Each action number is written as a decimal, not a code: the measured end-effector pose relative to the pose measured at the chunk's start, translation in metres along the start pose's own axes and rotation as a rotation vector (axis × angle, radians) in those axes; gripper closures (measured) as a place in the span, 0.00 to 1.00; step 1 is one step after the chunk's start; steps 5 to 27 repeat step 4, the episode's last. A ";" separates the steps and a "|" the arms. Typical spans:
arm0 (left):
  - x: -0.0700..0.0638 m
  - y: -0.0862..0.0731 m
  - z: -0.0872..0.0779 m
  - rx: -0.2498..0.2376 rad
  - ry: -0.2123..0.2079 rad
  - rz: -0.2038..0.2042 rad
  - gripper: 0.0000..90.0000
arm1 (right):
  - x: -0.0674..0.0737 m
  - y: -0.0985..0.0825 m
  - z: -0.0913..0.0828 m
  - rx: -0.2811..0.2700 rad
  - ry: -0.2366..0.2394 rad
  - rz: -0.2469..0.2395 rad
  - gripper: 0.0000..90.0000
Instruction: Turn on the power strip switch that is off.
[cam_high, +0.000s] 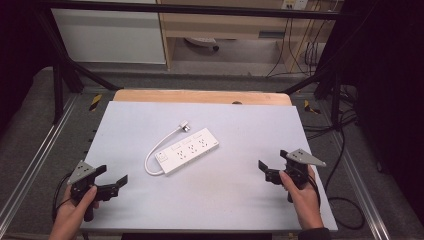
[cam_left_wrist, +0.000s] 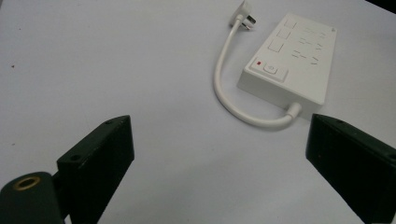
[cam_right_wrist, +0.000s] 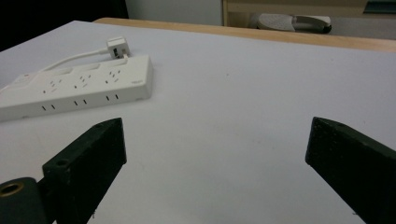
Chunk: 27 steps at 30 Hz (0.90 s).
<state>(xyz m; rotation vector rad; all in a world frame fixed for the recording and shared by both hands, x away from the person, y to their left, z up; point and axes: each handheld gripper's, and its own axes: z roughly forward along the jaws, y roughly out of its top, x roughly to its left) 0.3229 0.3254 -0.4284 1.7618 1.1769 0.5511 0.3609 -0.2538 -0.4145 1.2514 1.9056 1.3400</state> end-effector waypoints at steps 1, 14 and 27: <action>0.000 0.000 0.000 0.000 0.001 0.000 0.09 | -0.001 -0.005 -0.002 0.002 -0.005 0.002 0.06; -0.001 0.001 0.000 -0.003 -0.001 0.001 0.09 | -0.005 -0.017 -0.007 0.017 -0.041 0.025 0.06; -0.001 0.001 0.000 -0.003 -0.001 0.001 0.09 | -0.005 -0.017 -0.007 0.017 -0.041 0.025 0.06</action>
